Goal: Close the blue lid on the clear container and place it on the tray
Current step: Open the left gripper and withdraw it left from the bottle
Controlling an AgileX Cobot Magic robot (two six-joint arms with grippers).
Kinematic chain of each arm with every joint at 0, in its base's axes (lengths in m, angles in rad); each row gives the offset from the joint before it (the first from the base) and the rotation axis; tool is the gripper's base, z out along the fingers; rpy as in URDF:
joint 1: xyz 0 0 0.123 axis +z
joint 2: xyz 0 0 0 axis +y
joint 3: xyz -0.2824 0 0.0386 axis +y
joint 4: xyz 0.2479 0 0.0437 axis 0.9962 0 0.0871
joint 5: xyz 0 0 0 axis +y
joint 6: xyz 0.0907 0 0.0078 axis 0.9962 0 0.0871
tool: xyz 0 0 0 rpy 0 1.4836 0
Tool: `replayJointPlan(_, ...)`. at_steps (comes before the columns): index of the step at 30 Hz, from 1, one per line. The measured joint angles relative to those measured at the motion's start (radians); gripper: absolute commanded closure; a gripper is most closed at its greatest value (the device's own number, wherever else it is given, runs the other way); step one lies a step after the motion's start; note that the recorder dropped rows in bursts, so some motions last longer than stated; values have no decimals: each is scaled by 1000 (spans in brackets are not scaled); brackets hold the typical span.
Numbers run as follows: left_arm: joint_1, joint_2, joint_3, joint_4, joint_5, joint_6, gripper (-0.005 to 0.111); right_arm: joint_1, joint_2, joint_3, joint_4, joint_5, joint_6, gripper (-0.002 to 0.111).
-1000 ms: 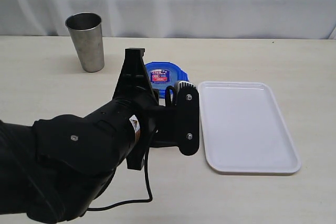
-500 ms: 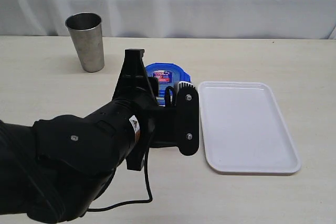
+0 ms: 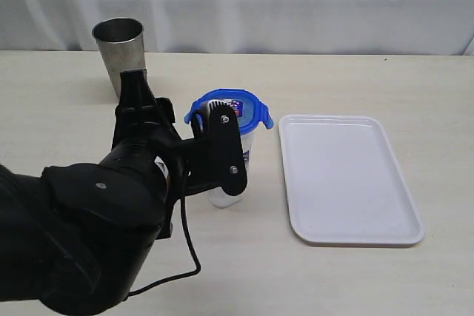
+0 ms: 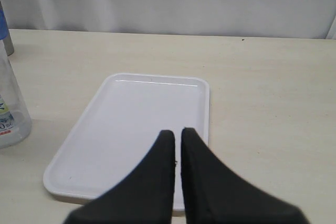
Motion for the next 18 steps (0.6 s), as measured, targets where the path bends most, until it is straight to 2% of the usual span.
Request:
replayJointPlan(3, 5, -23, 2, -6, 8, -17, 48, 0, 0, 0, 0, 0, 0, 104)
replayJointPlan(6, 37, -77, 8, -6, -1, -41, 48, 0, 0, 0, 0, 0, 0, 104)
replayJointPlan(9, 97, -152, 40, 45, -74, -114, 61, 0, 0, 0, 0, 0, 0, 104)
replayJointPlan(15, 300, -245, 116, 301, -358, -420, 99, 0, 0, 0, 0, 0, 0, 104)
replayJointPlan(17, 387, -250, 123, 390, -457, -541, 107, 0, 0, 0, 0, 0, 0, 104)
replayJointPlan(18, 472, -250, 125, 427, -549, -603, 107, 0, 0, 0, 0, 0, 0, 104)
